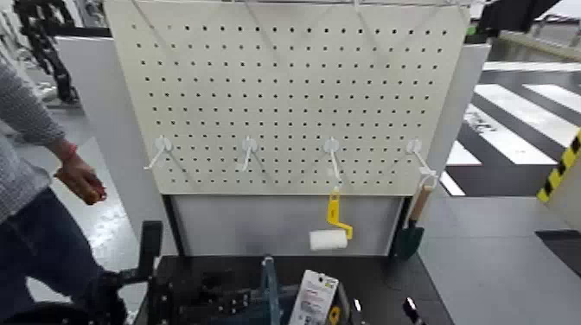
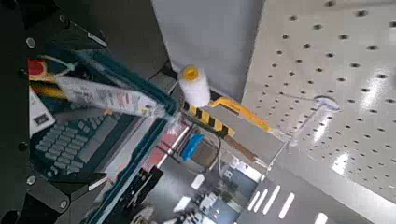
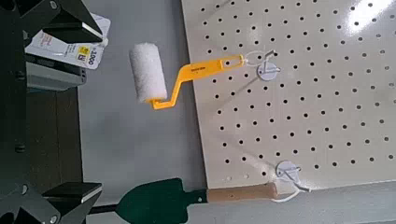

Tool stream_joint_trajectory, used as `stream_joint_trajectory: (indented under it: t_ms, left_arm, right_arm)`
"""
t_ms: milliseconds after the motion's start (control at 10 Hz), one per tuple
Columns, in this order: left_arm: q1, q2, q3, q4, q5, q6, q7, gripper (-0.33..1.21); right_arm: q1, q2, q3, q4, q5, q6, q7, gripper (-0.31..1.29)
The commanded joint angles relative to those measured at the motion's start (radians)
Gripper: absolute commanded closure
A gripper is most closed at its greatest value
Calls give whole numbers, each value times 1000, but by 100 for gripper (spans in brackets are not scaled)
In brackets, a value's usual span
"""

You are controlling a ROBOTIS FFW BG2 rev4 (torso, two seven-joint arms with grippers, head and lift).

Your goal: Put the red screwdriver into the crate.

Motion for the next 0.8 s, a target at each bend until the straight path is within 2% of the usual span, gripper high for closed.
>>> stream_joint_trajectory:
  t_ms: [100,200,400,500,600,700,800]
  left_arm:
    - [54,-23,55,-88,-21,-204,147,28]
    - [97,-37,58,-102,-6,-304,243,28]
    - [161,-58,6,-87,0,-475,403,27]
    - [199,-77,-14,-65,-14,-580,496,27]
    - [242,-112,-20,-33,-17,-695,604,27]
    - [284,-133,-31,-28,-20,-764,706,27]
    - [301,-144,-23,-28,-40,-773,726,27]
  right_arm:
    - [2,0,0,-1,0,0,0,17]
    - [2,2,0,-3,-2,0,0,17]
    - [4,2,-2,-5,0,0,0,17]
    - [4,2,-2,-6,3,-2,0,17]
    - [8,2,-8,-11,11,-5,0,17]
    - [10,2,-11,-12,24,-15,3,17]
    - [13,3,-16,-14,34,-21,8,17]
